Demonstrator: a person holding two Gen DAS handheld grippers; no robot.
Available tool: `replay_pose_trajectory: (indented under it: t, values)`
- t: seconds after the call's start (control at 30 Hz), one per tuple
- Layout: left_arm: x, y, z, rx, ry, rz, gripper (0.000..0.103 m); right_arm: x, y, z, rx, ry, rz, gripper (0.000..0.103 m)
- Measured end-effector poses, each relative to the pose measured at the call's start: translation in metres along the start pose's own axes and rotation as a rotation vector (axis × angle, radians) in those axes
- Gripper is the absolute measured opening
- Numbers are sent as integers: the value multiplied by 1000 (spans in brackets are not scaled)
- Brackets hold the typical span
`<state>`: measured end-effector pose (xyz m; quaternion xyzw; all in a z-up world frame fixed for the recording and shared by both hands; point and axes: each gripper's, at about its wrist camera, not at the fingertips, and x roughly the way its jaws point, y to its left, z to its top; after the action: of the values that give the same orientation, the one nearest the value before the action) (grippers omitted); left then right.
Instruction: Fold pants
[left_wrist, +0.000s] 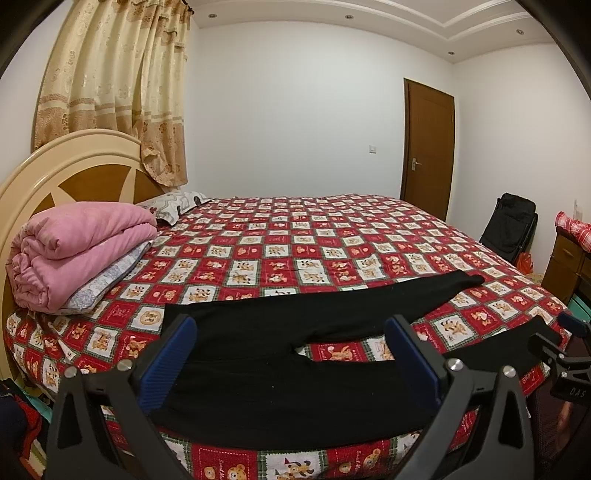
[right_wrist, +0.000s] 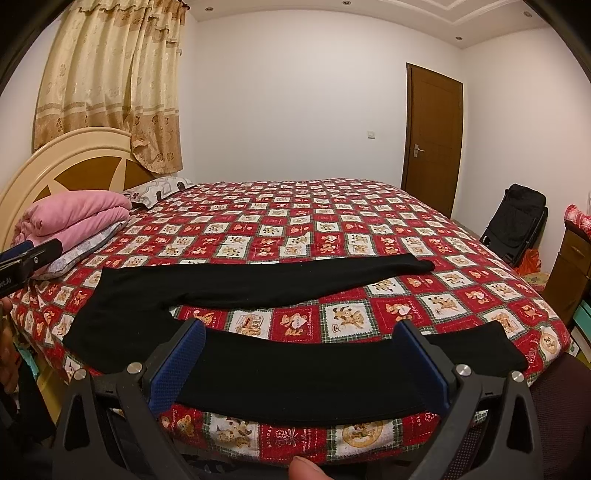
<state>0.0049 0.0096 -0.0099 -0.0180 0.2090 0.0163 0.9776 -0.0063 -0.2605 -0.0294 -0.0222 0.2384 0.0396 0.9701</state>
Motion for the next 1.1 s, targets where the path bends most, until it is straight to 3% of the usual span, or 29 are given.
replay_pose_trajectory:
  t: [0.83,1.1]
  values:
    - [2,0,-4,-3,10,3,103,3,-1,-1,8,12,0,102]
    - [27,-1,-19,2,84,7,103,26,-1,-12,1,75,10,102]
